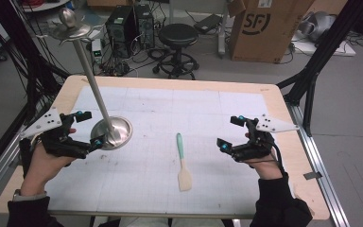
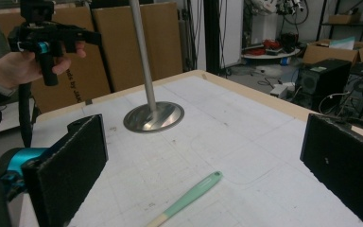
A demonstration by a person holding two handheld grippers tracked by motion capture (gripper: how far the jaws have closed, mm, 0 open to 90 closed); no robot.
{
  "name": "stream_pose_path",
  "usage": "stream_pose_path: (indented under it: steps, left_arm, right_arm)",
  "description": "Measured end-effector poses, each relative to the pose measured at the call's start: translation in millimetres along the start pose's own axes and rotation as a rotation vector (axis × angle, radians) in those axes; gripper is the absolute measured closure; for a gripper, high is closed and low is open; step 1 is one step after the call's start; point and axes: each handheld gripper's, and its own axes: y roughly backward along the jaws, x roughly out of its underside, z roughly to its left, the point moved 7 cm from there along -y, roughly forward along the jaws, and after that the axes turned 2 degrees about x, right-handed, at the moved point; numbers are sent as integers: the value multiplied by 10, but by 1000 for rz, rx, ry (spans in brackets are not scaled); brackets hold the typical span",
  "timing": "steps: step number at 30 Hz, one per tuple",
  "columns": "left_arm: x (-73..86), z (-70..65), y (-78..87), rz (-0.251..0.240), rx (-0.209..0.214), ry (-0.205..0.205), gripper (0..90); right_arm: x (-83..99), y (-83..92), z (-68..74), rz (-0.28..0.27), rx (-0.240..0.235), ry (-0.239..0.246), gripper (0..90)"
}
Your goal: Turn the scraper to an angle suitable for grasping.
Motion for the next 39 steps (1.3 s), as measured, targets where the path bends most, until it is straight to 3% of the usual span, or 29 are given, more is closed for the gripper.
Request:
stream_pose_path:
  steps: [9,11,12,13,15,16,17,18,19,20,27,33,39]
  left_arm:
    - [-10,-36,-14,4,3,-10,17]
    - [0,-41,-16,4,2,-7,17]
    - [0,-41,-16,4,2,-7,17]
    - [7,-43,-13,9,2,-8,17]
    - [18,-51,-8,14,0,-10,17]
    - [23,-52,-2,17,-2,-13,17]
    - [27,-56,1,15,-4,-12,17]
    - [32,-57,6,16,-5,-11,17]
    - [39,-57,12,18,-6,-12,17]
    - [45,-58,17,19,-8,-11,17]
    - [74,-78,50,27,-14,-12,17]
    - [125,-97,65,35,-23,-8,17]
    - [191,-130,29,59,-29,-13,17]
  right_arm:
    - [89,-161,65,58,-6,7,7]
    - [125,-211,100,56,-26,16,186]
    - [141,-228,114,49,-42,20,244]
    - [141,-228,114,49,-42,20,244]
    - [196,-292,171,51,-55,49,437]
    - [196,-292,171,51,-55,49,437]
    - [215,-324,178,62,-45,59,481]
    - [254,-382,204,81,-53,57,598]
    - [254,-382,204,81,-53,57,598]
    - [306,-443,224,105,-60,54,709]
    - [570,-689,210,212,-70,6,895]
    - [746,-843,102,281,-47,-17,897]
    - [854,-961,29,305,-45,-35,896]
